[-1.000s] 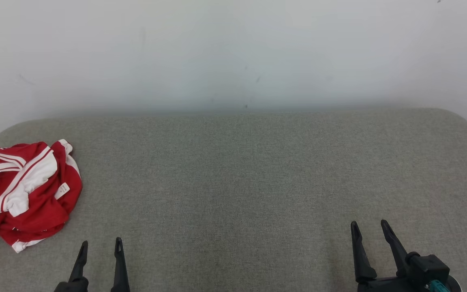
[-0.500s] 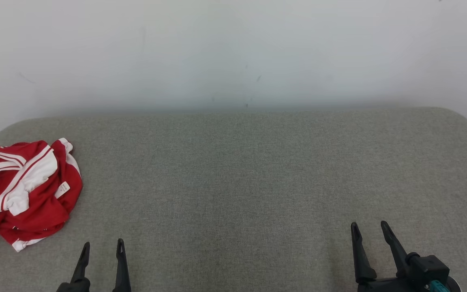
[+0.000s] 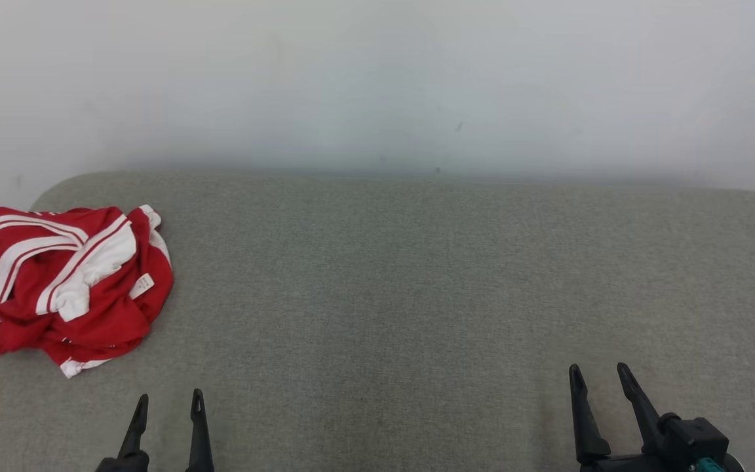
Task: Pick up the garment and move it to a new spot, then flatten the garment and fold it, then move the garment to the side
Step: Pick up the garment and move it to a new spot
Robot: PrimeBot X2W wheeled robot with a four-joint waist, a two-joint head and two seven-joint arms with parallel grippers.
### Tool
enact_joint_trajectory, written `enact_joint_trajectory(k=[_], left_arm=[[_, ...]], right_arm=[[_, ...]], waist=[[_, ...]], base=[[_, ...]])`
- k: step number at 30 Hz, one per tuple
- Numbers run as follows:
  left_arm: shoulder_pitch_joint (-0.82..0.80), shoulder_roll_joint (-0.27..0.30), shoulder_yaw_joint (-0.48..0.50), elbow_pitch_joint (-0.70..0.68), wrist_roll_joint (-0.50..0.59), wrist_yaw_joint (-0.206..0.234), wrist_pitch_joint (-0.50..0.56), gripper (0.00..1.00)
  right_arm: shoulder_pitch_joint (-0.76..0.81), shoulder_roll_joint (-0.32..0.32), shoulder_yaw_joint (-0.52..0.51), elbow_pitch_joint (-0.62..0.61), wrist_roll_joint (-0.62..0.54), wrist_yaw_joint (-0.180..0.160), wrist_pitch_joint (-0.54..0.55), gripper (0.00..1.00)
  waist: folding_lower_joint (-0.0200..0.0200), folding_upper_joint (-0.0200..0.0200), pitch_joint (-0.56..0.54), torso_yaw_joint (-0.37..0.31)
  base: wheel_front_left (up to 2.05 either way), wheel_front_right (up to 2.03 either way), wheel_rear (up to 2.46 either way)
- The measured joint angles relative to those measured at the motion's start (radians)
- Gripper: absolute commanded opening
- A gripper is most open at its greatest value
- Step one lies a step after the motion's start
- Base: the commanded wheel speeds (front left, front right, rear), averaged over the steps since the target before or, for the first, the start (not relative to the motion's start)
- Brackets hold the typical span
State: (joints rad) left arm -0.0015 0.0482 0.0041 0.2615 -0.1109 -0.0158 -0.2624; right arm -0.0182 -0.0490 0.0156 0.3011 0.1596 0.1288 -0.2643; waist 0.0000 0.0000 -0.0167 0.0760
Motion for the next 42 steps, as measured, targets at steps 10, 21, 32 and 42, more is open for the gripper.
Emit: enact_joint_trajectory(k=[10, 21, 32, 42], left_arm=[[0.008, 0.0, 0.01, 0.009, -0.003, 0.007, 0.0, 1.0], [0.023, 0.003, 0.031, 0.011, 0.016, -0.003, 0.0, 1.0], [0.044, 0.005, 0.054, 0.001, 0.03, -0.002, 0.0, 1.0], [0.046, 0.007, 0.072, -0.007, 0.03, 0.001, 0.0, 1.0]], right_arm=[[0.018, 0.0, 0.008, 0.001, 0.002, 0.0, 0.0, 1.0], [0.027, 0.0, 0.034, 0.005, 0.021, 0.0, 0.0, 1.0], [0.035, 0.0, 0.049, 0.005, 0.037, 0.0, 0.0, 1.0], [0.025, 0.0, 0.058, 0.006, 0.04, 0.0, 0.0, 1.0]], waist=[[0.0, 0.0, -0.004, 0.113], [0.0, 0.0, -0.02, 0.252], [0.0, -0.0001, -0.04, 0.367], [0.0, 0.0, -0.039, 0.401]], base=[[0.0, 0.0, 0.0], [0.0, 0.0, 0.0], [0.0, 0.0, 0.0], [0.0, 0.0, 0.0]])
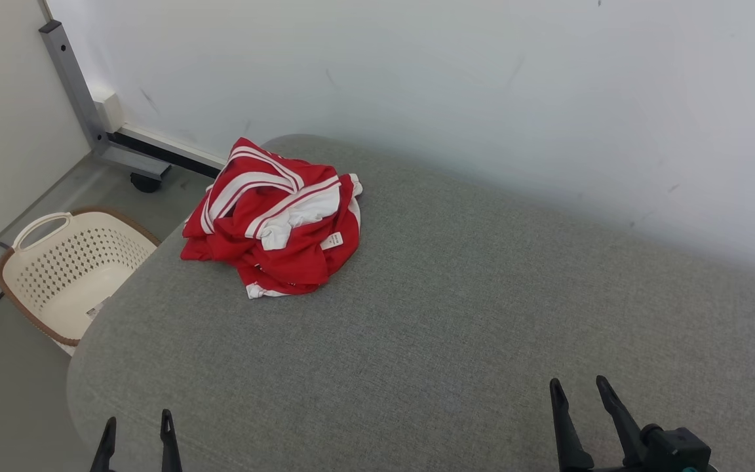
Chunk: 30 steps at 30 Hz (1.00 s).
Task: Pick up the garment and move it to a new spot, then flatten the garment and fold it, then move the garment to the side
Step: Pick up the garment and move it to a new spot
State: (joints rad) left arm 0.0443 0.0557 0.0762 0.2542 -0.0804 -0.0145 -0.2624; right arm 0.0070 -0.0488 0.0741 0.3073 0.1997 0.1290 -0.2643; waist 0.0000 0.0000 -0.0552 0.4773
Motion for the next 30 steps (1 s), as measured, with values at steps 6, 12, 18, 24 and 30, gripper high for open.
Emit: enact_joint_trajectory(k=[6, 12, 18, 24, 30], left_arm=[[-0.002, -0.001, 0.014, 0.003, -0.006, 0.0, 0.0, 1.0], [-0.085, 0.011, 0.045, 0.014, -0.034, -0.016, 0.0, 1.0], [-0.249, 0.067, 0.084, 0.102, -0.081, -0.043, 0.0, 1.0], [-0.452, 0.147, 0.111, 0.202, -0.115, -0.057, 0.046, 1.0], [-0.613, 0.236, 0.133, 0.306, -0.158, -0.076, 0.114, 1.0]], right_arm=[[-0.004, 0.0, 0.001, 0.0, 0.0, 0.0, 0.0, 1.0], [-0.033, 0.0, 0.015, -0.005, -0.014, 0.0, 0.0, 1.0], [-0.083, 0.0, 0.048, -0.01, -0.035, 0.0, 0.0, 1.0], [-0.132, 0.0, 0.06, -0.026, -0.052, 0.0, 0.0, 1.0], [-0.177, 0.0, 0.055, -0.048, -0.051, 0.0, 0.0, 1.0]], waist=[[0.0, 0.0, 0.002, 0.0], [0.0, 0.0, 0.014, -0.029], [0.0, 0.0, 0.047, -0.101], [0.0002, 0.0, 0.093, -0.197], [0.0003, 0.0001, 0.15, -0.297]], base=[[0.0, 0.0, 0.0], [0.0, 0.0, 0.0], [0.0, 0.0, 0.0], [0.0, 0.0, 0.0], [0.0, 0.0, 0.0]])
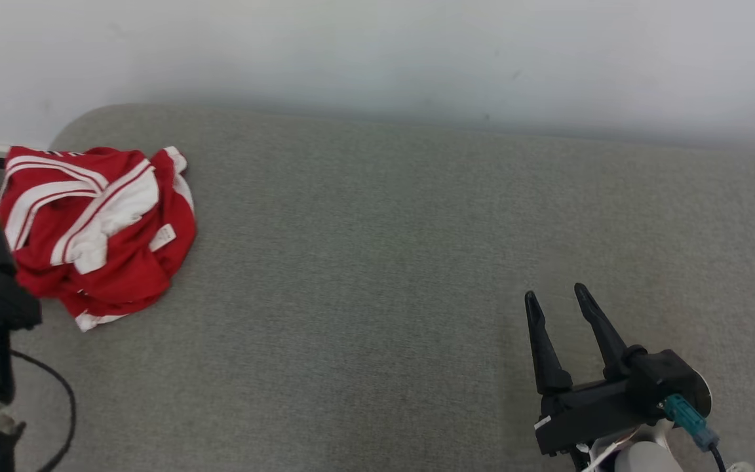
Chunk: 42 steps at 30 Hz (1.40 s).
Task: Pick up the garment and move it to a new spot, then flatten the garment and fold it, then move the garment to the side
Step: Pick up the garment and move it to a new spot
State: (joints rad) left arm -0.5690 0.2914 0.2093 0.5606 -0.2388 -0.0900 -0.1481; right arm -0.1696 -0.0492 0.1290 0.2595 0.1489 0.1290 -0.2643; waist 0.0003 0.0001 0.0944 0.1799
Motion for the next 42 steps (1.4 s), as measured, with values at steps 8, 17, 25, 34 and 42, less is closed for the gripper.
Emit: enact_joint_trajectory(k=[8, 17, 25, 34, 42], left_arm=[[-0.171, 0.119, -0.004, 0.176, -0.016, -0.021, 0.072, 1.0], [-0.275, 0.174, -0.049, 0.374, -0.028, -0.033, 0.144, 1.0], [-0.318, 0.205, -0.073, 0.539, -0.018, -0.025, 0.256, 1.0], [-0.339, 0.209, -0.095, 0.631, -0.031, -0.014, 0.338, 1.0], [-0.347, 0.22, -0.139, 0.605, 0.001, -0.015, 0.206, 0.0]], right_arm=[[-0.038, 0.0, -0.007, -0.019, 0.011, 0.0, 0.0, 1.0], [-0.061, 0.0, -0.019, -0.039, 0.011, 0.0, 0.0, 1.0], [-0.073, -0.001, -0.024, -0.038, 0.011, 0.0, 0.0, 1.0], [-0.074, 0.0, -0.024, -0.032, 0.011, 0.0, 0.0, 1.0], [-0.073, 0.0, -0.036, -0.023, 0.011, 0.0, 0.0, 1.0]], waist=[[0.0, 0.0, 0.099, -0.128], [0.0, 0.0001, 0.201, -0.2], [-0.0002, 0.0, 0.239, -0.237], [-0.0002, 0.0001, 0.238, -0.241], [-0.0003, 0.0001, 0.224, -0.231]], base=[[0.0, 0.0, 0.0], [0.0, 0.0, 0.0], [0.0, 0.0, 0.0], [0.0, 0.0, 0.0], [0.0, 0.0, 0.0]])
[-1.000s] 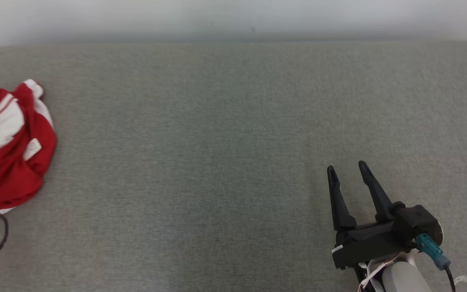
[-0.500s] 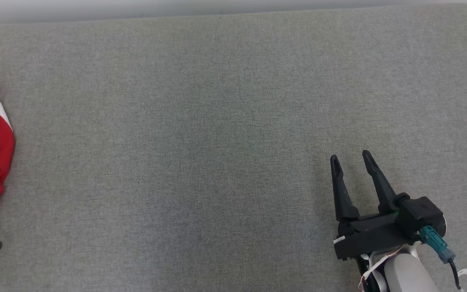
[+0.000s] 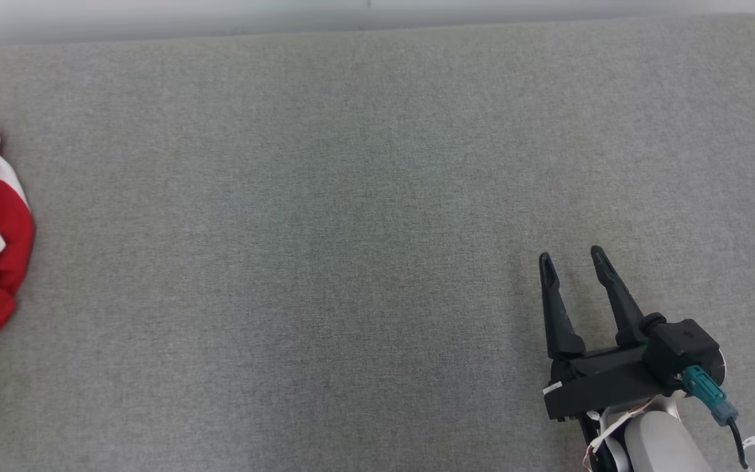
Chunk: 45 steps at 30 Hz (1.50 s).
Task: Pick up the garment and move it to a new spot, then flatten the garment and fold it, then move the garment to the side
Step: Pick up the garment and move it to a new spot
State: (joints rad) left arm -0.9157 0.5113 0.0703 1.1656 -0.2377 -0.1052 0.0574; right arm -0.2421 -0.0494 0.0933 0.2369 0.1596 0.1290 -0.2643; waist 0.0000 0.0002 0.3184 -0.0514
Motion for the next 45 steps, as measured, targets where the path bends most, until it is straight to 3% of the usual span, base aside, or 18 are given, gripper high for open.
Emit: enact_joint_trajectory(k=[9, 16, 22, 32, 39, 45], left_arm=[[-0.075, 0.002, -0.063, -0.128, 0.019, -0.018, -0.182, 0.0], [-0.139, -0.026, -0.139, -0.288, -0.01, -0.023, -0.221, 0.0], [-0.157, -0.063, -0.247, -0.528, -0.071, -0.024, -0.16, 0.0], [-0.156, -0.136, -0.318, -0.893, -0.144, -0.018, 0.004, 0.0], [-0.157, -0.194, -0.35, -1.02, -0.194, -0.009, 0.085, 0.0], [-0.095, -0.226, -0.368, -1.069, -0.214, 0.013, 0.094, 0.0]], right_arm=[[0.021, 0.0, -0.002, 0.009, 0.021, 0.0, 0.0, 1.0], [0.036, 0.0, 0.01, 0.017, 0.046, 0.0, 0.0, 1.0], [0.049, 0.0, 0.019, 0.023, 0.074, 0.0, 0.0, 1.0], [0.077, 0.0, 0.016, 0.026, 0.094, 0.0, 0.0, 1.0], [0.081, 0.0, 0.016, 0.03, 0.114, 0.0, 0.0, 1.0], [0.083, 0.0, 0.015, 0.027, 0.119, 0.0, 0.0, 1.0]], waist=[[0.0, -0.0001, -0.055, 0.042], [-0.0001, -0.0002, -0.1, 0.056], [-0.0001, -0.0002, -0.135, 0.029], [-0.0001, -0.0002, -0.17, -0.087], [-0.0001, -0.0002, -0.178, -0.177], [-0.0001, -0.0002, -0.175, -0.232]], base=[[0.0, 0.0, 0.0], [0.0, 0.0, 0.0], [0.0, 0.0, 0.0], [0.0, 0.0, 0.0], [0.0, 0.0, 0.0], [0.0, 0.0, 0.0]])
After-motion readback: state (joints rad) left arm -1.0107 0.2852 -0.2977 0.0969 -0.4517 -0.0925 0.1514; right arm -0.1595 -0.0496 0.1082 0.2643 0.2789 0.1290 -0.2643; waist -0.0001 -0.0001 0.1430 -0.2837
